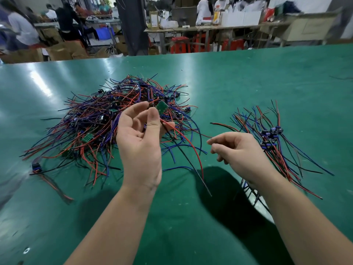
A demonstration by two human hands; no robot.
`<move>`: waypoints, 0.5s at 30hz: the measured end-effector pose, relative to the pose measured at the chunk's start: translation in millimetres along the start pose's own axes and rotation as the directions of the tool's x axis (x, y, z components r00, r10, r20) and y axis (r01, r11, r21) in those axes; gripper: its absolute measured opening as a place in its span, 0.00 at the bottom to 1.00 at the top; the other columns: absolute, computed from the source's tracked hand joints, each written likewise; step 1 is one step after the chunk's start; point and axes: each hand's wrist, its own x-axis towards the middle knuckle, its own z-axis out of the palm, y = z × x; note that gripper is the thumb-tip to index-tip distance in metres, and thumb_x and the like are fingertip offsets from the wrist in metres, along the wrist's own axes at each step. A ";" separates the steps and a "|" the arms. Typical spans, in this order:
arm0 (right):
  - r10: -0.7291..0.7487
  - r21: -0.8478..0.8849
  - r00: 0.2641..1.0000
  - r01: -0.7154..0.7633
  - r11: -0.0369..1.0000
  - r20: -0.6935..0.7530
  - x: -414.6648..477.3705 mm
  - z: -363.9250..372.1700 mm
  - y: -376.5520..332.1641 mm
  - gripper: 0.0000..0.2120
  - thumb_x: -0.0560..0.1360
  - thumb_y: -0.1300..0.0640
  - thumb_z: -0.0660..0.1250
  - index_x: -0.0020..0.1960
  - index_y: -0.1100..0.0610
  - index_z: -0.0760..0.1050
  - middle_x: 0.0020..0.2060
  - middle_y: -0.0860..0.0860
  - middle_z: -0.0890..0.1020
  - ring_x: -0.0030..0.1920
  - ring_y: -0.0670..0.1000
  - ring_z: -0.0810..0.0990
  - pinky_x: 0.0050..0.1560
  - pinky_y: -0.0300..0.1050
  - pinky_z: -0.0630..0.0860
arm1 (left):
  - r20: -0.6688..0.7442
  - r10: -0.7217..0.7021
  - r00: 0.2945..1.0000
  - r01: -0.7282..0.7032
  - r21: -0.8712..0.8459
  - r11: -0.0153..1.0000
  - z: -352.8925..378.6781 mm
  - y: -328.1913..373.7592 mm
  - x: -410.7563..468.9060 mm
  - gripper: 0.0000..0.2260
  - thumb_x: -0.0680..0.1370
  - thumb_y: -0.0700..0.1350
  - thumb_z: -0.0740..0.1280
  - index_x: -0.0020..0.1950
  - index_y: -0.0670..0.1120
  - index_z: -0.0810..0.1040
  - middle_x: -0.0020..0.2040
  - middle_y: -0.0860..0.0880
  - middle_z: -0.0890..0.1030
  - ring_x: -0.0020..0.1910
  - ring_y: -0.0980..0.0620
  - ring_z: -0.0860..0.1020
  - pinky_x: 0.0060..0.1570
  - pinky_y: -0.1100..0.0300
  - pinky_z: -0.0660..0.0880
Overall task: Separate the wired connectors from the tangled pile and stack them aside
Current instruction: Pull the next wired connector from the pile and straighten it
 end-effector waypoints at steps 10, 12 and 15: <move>-0.043 0.059 0.999 0.044 0.997 -0.020 3.6 6.3 3.1 0.13 0.78 0.64 0.63 0.57 0.51 0.80 0.37 0.47 0.82 0.28 0.37 0.75 0.30 0.27 0.68 | 0.141 -0.703 0.697 0.689 -0.404 0.602 13.2 -5.9 -7.7 0.03 0.77 0.42 0.64 0.50 0.45 0.74 0.35 0.46 0.81 0.24 0.60 0.78 0.29 0.65 0.78; -0.026 0.008 0.999 0.027 1.000 -0.023 4.8 5.2 4.2 0.15 0.79 0.64 0.61 0.64 0.54 0.76 0.40 0.49 0.81 0.30 0.37 0.75 0.33 0.28 0.69 | 0.151 -0.716 0.681 0.712 -0.366 0.599 17.5 -9.4 -13.9 0.03 0.80 0.40 0.61 0.47 0.45 0.74 0.34 0.45 0.81 0.24 0.60 0.78 0.29 0.65 0.79; 0.036 -0.352 0.998 -0.017 0.936 0.048 8.1 -4.9 8.9 0.23 0.80 0.63 0.59 0.74 0.54 0.62 0.54 0.55 0.78 0.44 0.49 0.78 0.47 0.39 0.72 | 0.215 -0.738 0.640 0.750 -0.381 0.540 18.5 -10.1 -18.9 0.07 0.80 0.37 0.59 0.47 0.44 0.75 0.34 0.45 0.82 0.24 0.59 0.79 0.29 0.64 0.79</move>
